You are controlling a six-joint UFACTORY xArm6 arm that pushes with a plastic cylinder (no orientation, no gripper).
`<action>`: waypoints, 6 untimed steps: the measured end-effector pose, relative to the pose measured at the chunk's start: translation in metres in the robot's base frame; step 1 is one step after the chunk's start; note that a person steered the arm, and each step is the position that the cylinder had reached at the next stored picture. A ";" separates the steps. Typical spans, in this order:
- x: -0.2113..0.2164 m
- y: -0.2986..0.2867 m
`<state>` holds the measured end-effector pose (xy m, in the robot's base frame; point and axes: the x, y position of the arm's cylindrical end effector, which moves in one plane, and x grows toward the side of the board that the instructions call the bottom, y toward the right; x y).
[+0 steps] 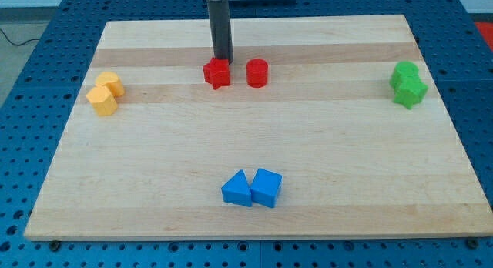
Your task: Push red star close to the red circle
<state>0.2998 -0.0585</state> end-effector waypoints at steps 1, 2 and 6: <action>-0.009 -0.030; 0.001 -0.067; 0.044 -0.025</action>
